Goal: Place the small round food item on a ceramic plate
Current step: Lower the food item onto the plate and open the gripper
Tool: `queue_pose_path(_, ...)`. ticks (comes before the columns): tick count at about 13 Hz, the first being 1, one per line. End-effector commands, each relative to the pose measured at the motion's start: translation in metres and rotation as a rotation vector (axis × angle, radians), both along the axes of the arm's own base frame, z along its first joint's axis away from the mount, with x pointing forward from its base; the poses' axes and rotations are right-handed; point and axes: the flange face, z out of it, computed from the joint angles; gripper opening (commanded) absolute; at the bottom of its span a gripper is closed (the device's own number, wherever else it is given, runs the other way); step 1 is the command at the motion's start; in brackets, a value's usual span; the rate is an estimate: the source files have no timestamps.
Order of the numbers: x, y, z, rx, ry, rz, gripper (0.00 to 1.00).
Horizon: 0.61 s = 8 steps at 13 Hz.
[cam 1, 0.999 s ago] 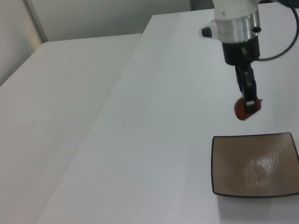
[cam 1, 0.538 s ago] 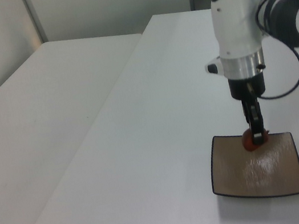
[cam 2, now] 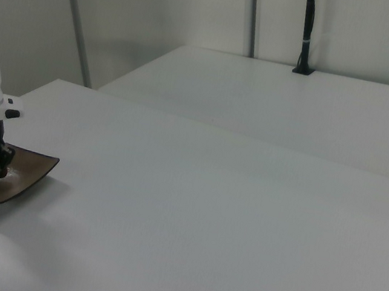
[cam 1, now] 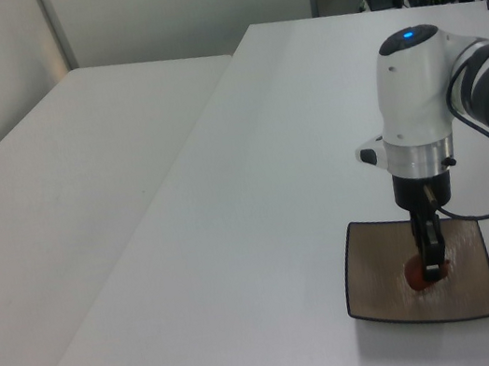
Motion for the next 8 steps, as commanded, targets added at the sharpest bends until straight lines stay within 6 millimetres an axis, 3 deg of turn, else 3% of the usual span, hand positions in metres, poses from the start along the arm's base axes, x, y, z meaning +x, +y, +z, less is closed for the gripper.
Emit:
queue_pose_path(1,-0.0024,-0.0007,-0.007,-0.013,-0.039,-0.019,0.31)
queue_pose_path(3,-0.0026,-0.0011,-0.008,-0.017,-0.046,-0.014,0.32)
queue_pose_path(4,-0.0027,-0.0012,-0.0081,-0.021,-0.049,-0.012,0.42)
queue_pose_path(6,-0.0024,-0.001,-0.0093,-0.024,-0.043,-0.034,0.75)
queue_pose_path(8,-0.0012,-0.001,-0.0056,-0.023,-0.044,-0.037,0.93)
